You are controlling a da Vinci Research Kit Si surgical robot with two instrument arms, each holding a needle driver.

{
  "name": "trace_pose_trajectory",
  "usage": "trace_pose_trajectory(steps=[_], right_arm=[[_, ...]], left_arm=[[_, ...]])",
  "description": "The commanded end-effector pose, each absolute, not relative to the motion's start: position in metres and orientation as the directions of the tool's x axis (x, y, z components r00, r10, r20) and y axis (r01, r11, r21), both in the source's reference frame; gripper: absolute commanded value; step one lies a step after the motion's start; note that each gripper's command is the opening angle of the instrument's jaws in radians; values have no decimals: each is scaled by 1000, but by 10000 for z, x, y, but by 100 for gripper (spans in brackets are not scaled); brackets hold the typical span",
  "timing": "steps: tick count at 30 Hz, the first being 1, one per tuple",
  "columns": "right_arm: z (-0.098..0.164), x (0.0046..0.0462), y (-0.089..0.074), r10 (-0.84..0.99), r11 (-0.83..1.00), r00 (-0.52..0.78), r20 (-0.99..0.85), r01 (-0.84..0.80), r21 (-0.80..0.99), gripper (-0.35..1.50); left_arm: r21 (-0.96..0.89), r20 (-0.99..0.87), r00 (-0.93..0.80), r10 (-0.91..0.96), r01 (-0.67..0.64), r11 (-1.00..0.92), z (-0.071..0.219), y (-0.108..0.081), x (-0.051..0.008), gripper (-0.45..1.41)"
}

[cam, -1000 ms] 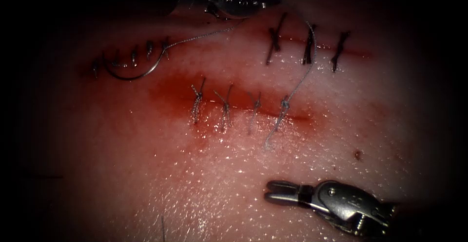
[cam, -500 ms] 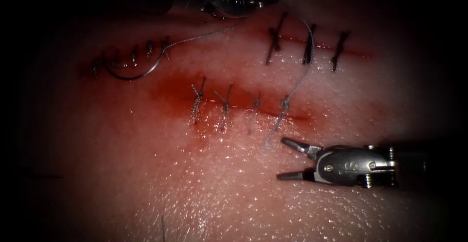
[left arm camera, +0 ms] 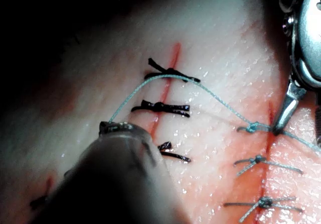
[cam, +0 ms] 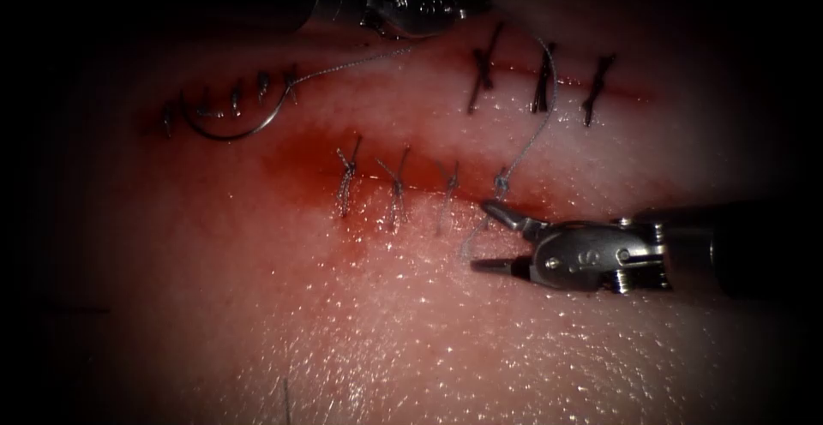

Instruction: Wound Closure

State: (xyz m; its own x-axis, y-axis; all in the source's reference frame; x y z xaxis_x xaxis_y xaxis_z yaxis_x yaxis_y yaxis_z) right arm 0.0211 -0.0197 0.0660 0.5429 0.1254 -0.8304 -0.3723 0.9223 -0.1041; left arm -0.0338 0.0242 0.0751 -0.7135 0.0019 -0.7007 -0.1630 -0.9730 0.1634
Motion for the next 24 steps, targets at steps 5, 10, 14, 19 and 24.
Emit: trace_pose_trajectory(steps=[5,10,14,19,24], right_arm=[[686,223,-204,122,933,574,-809,-344,-103,133],[682,232,-202,129,935,575,-808,-341,-93,123],[681,237,-206,110,955,537,-836,-291,-61,3],[684,231,-215,287,933,508,-812,-340,117,-35],[683,217,-225,539,822,421,-729,-451,348,-35]], left_arm=[[160,-702,-712,5,-165,-973,757,240,-344,-45],[157,-700,-714,5,-160,-975,757,239,-345,-45],[157,-700,-714,4,-159,-975,757,238,-344,-45],[159,-700,-714,1,-157,-975,758,236,-344,-45],[153,-701,-713,5,-158,-976,758,236,-342,-45]])
